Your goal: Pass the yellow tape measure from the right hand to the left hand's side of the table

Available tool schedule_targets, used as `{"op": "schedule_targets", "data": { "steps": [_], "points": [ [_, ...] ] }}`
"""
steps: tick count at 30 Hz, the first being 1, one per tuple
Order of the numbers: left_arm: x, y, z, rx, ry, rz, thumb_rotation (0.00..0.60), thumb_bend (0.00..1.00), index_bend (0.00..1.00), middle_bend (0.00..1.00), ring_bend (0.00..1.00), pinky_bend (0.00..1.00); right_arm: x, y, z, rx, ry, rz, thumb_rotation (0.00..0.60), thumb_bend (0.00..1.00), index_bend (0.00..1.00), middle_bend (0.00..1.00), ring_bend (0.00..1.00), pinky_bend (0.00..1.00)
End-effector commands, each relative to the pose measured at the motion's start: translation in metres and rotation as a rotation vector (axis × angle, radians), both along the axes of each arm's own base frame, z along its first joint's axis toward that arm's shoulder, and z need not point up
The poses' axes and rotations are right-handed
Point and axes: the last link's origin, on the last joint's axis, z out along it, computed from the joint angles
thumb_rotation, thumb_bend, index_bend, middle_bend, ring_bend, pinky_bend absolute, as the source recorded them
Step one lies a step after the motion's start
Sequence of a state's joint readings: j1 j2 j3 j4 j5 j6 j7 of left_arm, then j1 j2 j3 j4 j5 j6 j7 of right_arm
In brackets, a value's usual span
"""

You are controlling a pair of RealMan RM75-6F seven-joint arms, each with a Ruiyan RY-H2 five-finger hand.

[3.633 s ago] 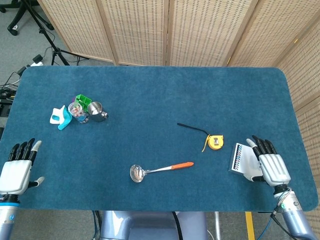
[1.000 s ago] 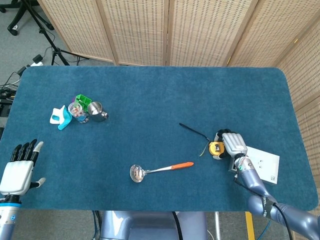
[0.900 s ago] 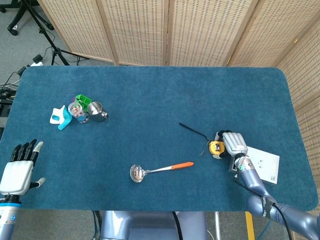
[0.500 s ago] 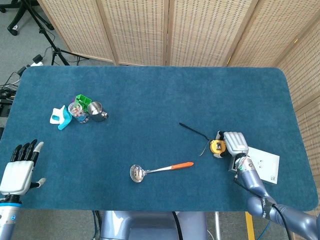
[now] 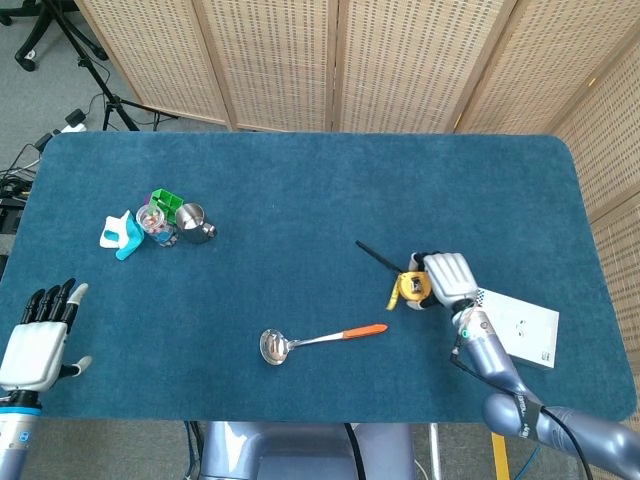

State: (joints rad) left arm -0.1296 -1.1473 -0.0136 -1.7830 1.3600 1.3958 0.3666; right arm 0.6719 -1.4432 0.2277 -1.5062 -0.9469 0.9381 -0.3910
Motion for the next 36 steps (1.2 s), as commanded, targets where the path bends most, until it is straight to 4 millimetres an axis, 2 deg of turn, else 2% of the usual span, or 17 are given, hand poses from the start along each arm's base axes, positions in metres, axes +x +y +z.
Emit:
{"op": "schedule_targets", "data": {
  "steps": [1, 8, 14, 24, 36],
  "points": [
    [0.001, -0.001, 0.001, 0.001, -0.004, -0.005, 0.600, 0.04, 0.00, 0.00, 0.00, 0.00, 0.028, -0.008, 0.003, -0.006, 0.005, 0.043, 0.600, 0.16, 0.68, 0.47, 0.42, 0.49],
    [-0.001, 0.000, 0.002, 0.006, -0.012, -0.001, 0.600, 0.04, 0.00, 0.00, 0.00, 0.00, 0.068, -0.016, -0.011, 0.025, 0.002, 0.082, 0.600, 0.16, 0.68, 0.47, 0.42, 0.49],
    [-0.001, 0.001, 0.004, 0.018, -0.021, 0.002, 0.600, 0.04, 0.00, 0.00, 0.00, 0.00, 0.097, -0.020, -0.035, 0.076, 0.008, 0.104, 0.600, 0.16, 0.68, 0.47, 0.42, 0.49],
    [-0.005, 0.002, 0.007, 0.010, -0.020, 0.038, 0.600, 0.04, 0.00, 0.00, 0.00, 0.00, 0.131, -0.029, -0.061, 0.121, -0.009, 0.108, 0.600, 0.16, 0.68, 0.47, 0.42, 0.49],
    [-0.006, 0.003, 0.009, 0.018, -0.028, 0.034, 0.600, 0.04, 0.00, 0.00, 0.00, 0.00, 0.173, -0.041, -0.080, 0.157, -0.054, 0.122, 0.600, 0.16, 0.68, 0.47, 0.42, 0.49]
  ]
}}
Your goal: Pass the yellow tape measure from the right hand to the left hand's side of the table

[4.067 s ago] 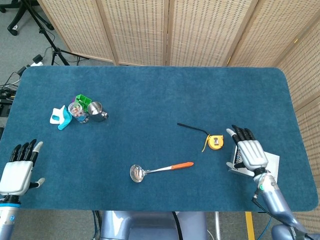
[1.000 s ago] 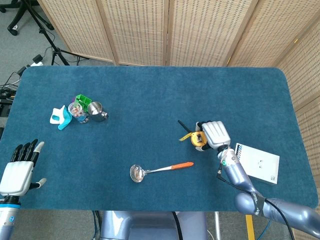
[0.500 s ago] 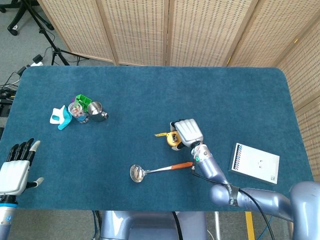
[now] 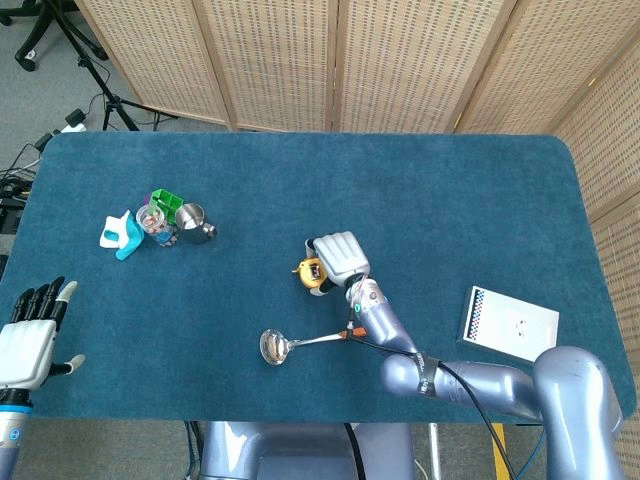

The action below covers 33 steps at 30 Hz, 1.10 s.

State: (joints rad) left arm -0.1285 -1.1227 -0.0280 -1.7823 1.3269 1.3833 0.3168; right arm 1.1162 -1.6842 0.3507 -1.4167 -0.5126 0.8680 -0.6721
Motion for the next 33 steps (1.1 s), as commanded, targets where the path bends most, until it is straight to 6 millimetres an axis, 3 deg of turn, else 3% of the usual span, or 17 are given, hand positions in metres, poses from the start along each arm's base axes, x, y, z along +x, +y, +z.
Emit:
{"op": "schedule_targets", "data": {
  "steps": [1, 11, 14, 16, 18, 21, 33],
  "points": [
    [0.000, 0.000, 0.001, 0.002, -0.001, -0.003, 0.600, 0.04, 0.00, 0.00, 0.00, 0.00, 0.009, -0.003, -0.005, 0.013, -0.013, -0.001, 0.600, 0.16, 0.68, 0.47, 0.42, 0.49],
    [0.000, 0.000, 0.002, 0.017, 0.008, -0.008, 0.600, 0.04, 0.00, 0.00, 0.00, 0.00, 0.024, -0.008, -0.019, 0.096, -0.164, -0.045, 0.600, 0.16, 0.68, 0.47, 0.42, 0.49],
    [0.000, 0.000, 0.003, 0.020, 0.008, -0.007, 0.600, 0.04, 0.00, 0.00, 0.00, 0.00, 0.025, -0.006, -0.023, 0.104, -0.176, -0.031, 0.600, 0.16, 0.67, 0.42, 0.38, 0.49],
    [0.000, 0.000, 0.003, 0.020, 0.006, -0.011, 0.600, 0.04, 0.00, 0.00, 0.00, 0.00, 0.025, -0.004, -0.026, 0.118, -0.188, -0.027, 0.600, 0.16, 0.62, 0.33, 0.28, 0.44],
    [0.000, 0.000, 0.003, 0.020, 0.007, -0.013, 0.600, 0.04, 0.00, 0.00, 0.00, 0.00, 0.025, -0.003, -0.028, 0.137, -0.197, -0.023, 0.600, 0.14, 0.51, 0.20, 0.12, 0.31],
    [0.000, 0.000, 0.003, 0.021, 0.007, -0.014, 0.600, 0.04, 0.00, 0.00, 0.00, 0.00, 0.024, -0.002, -0.029, 0.164, -0.209, -0.022, 0.600, 0.12, 0.40, 0.09, 0.01, 0.20],
    [0.000, 0.000, 0.004, 0.027, 0.009, -0.015, 0.600, 0.04, 0.00, 0.00, 0.00, 0.00, 0.022, -0.001, -0.029, 0.184, -0.226, -0.018, 0.600, 0.05, 0.26, 0.00, 0.00, 0.12]
  ]
}}
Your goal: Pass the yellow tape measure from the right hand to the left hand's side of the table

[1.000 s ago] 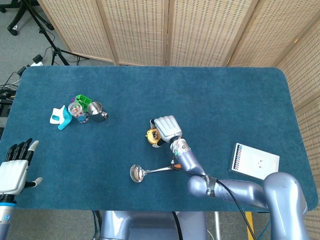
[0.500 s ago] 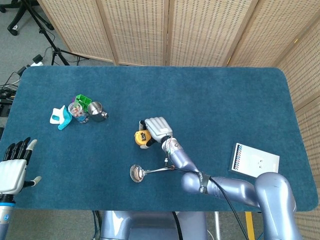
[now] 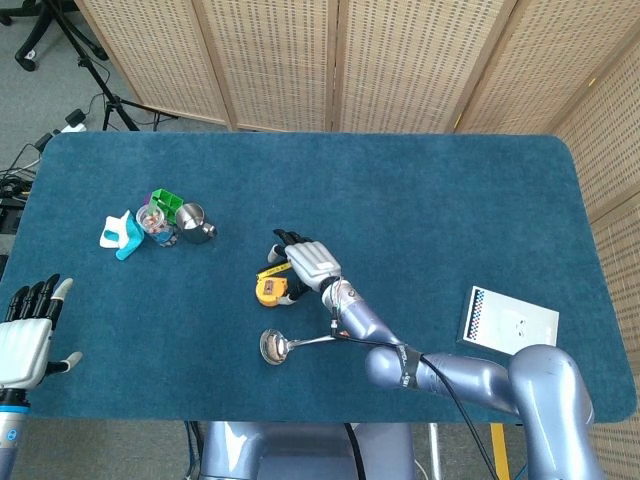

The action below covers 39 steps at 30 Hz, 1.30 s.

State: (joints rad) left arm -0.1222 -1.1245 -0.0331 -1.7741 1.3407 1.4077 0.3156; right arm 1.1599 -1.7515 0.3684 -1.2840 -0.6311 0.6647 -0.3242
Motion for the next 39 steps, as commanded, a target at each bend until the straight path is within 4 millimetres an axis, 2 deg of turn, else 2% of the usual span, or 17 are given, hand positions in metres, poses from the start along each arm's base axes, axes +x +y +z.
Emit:
{"op": "schedule_targets", "data": {
  "steps": [1, 6, 12, 17, 25, 26, 27, 30, 33, 39],
  "points": [
    [0.000, 0.000, 0.000, 0.003, 0.000, -0.001, 0.600, 0.04, 0.00, 0.00, 0.00, 0.00, -0.001, 0.000, 0.002, 0.000, 0.005, 0.005, 0.600, 0.05, 0.26, 0.00, 0.00, 0.12],
    [0.000, 0.000, 0.002, 0.007, -0.001, 0.002, 0.600, 0.04, 0.00, 0.00, 0.00, 0.00, -0.011, -0.002, 0.012, -0.027, 0.042, 0.016, 0.600, 0.05, 0.26, 0.00, 0.00, 0.11],
    [0.000, 0.000, 0.002, 0.002, -0.011, 0.002, 0.600, 0.04, 0.00, 0.00, 0.00, 0.00, -0.039, 0.000, 0.045, -0.098, 0.091, 0.012, 0.600, 0.05, 0.26, 0.00, 0.00, 0.08],
    [0.002, -0.001, 0.000, -0.007, -0.017, -0.003, 0.600, 0.04, 0.00, 0.00, 0.00, 0.00, -0.085, 0.018, 0.092, -0.182, 0.123, -0.007, 0.600, 0.05, 0.26, 0.00, 0.00, 0.06],
    [0.004, -0.002, -0.003, -0.010, -0.015, -0.013, 0.600, 0.03, 0.00, 0.00, 0.00, 0.00, -0.135, 0.047, 0.131, -0.269, 0.078, -0.047, 0.600, 0.05, 0.24, 0.00, 0.00, 0.03],
    [0.005, -0.002, -0.004, -0.008, -0.015, -0.016, 0.600, 0.03, 0.00, 0.00, 0.00, 0.00, -0.149, 0.055, 0.139, -0.289, 0.064, -0.055, 0.600, 0.05, 0.22, 0.00, 0.00, 0.03],
    [0.006, -0.002, -0.005, -0.010, -0.016, -0.020, 0.600, 0.03, 0.00, 0.00, 0.00, 0.00, -0.172, 0.065, 0.150, -0.327, 0.070, -0.087, 0.600, 0.05, 0.21, 0.00, 0.00, 0.02],
    [0.007, -0.002, -0.008, -0.009, -0.013, -0.021, 0.600, 0.03, 0.00, 0.00, 0.00, 0.00, -0.212, 0.088, 0.169, -0.407, 0.088, -0.081, 0.600, 0.05, 0.19, 0.00, 0.00, 0.01],
    [0.008, -0.002, -0.012, -0.022, -0.016, -0.020, 0.600, 0.03, 0.00, 0.00, 0.00, 0.00, -0.238, 0.102, 0.179, -0.467, 0.119, -0.074, 0.600, 0.04, 0.19, 0.00, 0.00, 0.00],
    [0.010, -0.001, -0.021, -0.050, -0.039, -0.011, 0.600, 0.03, 0.00, 0.00, 0.00, 0.00, -0.275, 0.124, 0.190, -0.563, 0.157, -0.082, 0.600, 0.01, 0.18, 0.00, 0.00, 0.00]
  ]
}}
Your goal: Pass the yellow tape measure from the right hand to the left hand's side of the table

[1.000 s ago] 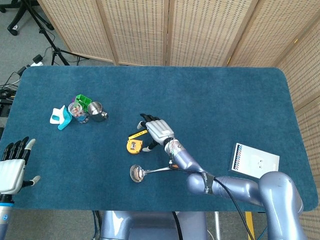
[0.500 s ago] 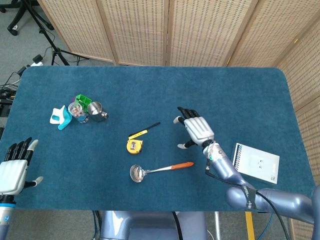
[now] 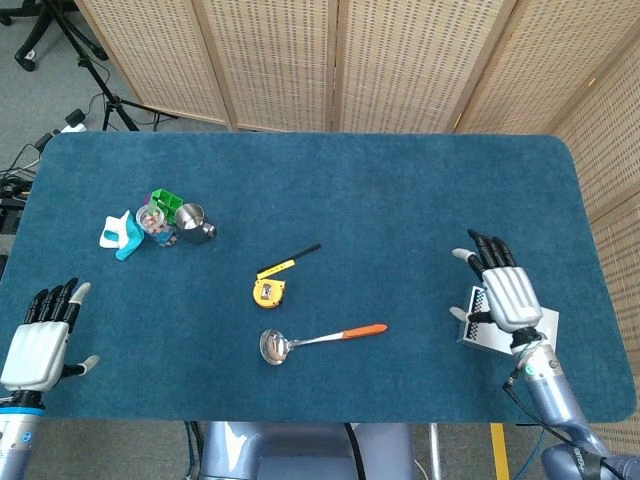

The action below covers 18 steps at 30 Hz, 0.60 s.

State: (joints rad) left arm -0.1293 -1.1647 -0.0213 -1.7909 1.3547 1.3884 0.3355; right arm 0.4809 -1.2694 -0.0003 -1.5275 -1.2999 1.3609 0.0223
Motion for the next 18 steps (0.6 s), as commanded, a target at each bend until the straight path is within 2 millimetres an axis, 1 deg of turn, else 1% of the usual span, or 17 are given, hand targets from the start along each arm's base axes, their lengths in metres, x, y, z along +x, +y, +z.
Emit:
{"op": "schedule_targets", "data": {
  "steps": [1, 5, 8, 10, 15, 18],
  "points": [
    [0.001, 0.001, -0.004, -0.012, 0.001, 0.006, 0.600, 0.03, 0.00, 0.00, 0.00, 0.00, -0.028, 0.020, 0.007, -0.043, 0.031, -0.014, 0.600, 0.01, 0.17, 0.00, 0.00, 0.00],
    [0.007, 0.007, -0.010, -0.024, 0.000, 0.003, 0.600, 0.03, 0.00, 0.00, 0.00, 0.00, -0.058, 0.035, 0.014, -0.085, 0.101, -0.058, 0.600, 0.00, 0.11, 0.00, 0.00, 0.00],
    [0.013, 0.013, -0.011, -0.028, -0.014, -0.002, 0.600, 0.03, 0.00, 0.00, 0.00, 0.00, -0.066, 0.036, 0.016, -0.105, 0.114, -0.069, 0.600, 0.00, 0.04, 0.00, 0.00, 0.00],
    [0.016, 0.019, -0.011, -0.033, -0.014, -0.007, 0.600, 0.03, 0.00, 0.00, 0.00, 0.00, -0.069, 0.036, 0.018, -0.118, 0.119, -0.067, 0.600, 0.00, 0.00, 0.00, 0.00, 0.00],
    [0.029, 0.035, -0.013, -0.043, -0.015, -0.025, 0.600, 0.03, 0.00, 0.00, 0.00, 0.00, -0.070, 0.039, 0.027, -0.168, 0.105, -0.058, 0.600, 0.00, 0.00, 0.00, 0.00, 0.00],
    [0.038, 0.047, -0.019, -0.085, -0.040, -0.026, 0.600, 0.03, 0.00, 0.00, 0.00, 0.00, -0.071, 0.041, 0.031, -0.177, 0.091, -0.062, 0.600, 0.00, 0.00, 0.00, 0.00, 0.00]
  ]
}}
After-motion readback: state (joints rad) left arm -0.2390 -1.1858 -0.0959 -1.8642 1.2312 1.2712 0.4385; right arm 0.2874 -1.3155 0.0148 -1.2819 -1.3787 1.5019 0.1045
